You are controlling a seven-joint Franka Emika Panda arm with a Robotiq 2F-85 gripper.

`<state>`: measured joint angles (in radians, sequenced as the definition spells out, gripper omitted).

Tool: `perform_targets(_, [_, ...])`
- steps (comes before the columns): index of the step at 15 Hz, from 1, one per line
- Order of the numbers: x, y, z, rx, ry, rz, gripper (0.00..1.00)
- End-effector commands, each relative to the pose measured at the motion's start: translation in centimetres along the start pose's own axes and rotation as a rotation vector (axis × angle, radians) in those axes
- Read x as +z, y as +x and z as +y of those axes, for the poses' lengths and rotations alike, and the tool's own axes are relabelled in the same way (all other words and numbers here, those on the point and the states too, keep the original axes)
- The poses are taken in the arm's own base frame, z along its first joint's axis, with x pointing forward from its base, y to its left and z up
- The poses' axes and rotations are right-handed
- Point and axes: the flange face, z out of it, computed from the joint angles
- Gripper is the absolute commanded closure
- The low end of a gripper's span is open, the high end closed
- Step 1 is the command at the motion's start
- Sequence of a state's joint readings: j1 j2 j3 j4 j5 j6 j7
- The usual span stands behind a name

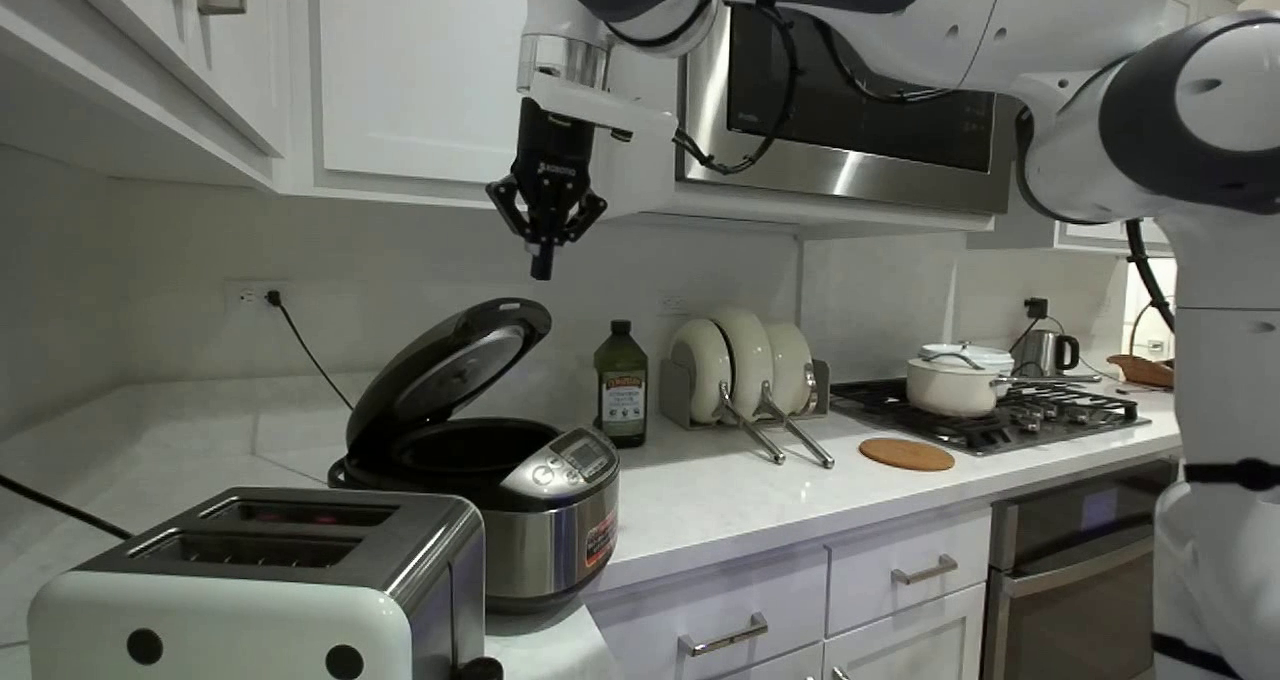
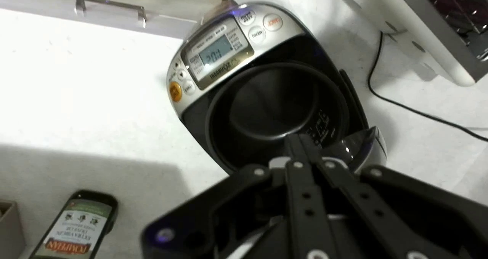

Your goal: Open the cooker, lift the lever on the toaster, and then close the cooker

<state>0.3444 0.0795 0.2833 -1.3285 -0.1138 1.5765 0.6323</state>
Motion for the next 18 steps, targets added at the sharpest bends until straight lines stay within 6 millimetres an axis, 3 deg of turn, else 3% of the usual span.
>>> perform_targets(1, [-0.4,-0.3,0.4,0.016,0.016,-0.134,1.0])
perform_targets(12, [3.3,-3.2,0.9,-0.05,0.06,-0.422,0.99])
perform_targets(13, [3.3,-3.8,1.0,-0.056,0.064,-0.436,0.73])
perform_targets(15, [3.3,-4.7,1.4,-0.065,0.06,-0.457,0.68])
perform_targets(18, [2.4,-6.0,2.7,-0.077,0.056,-0.479,0.46])
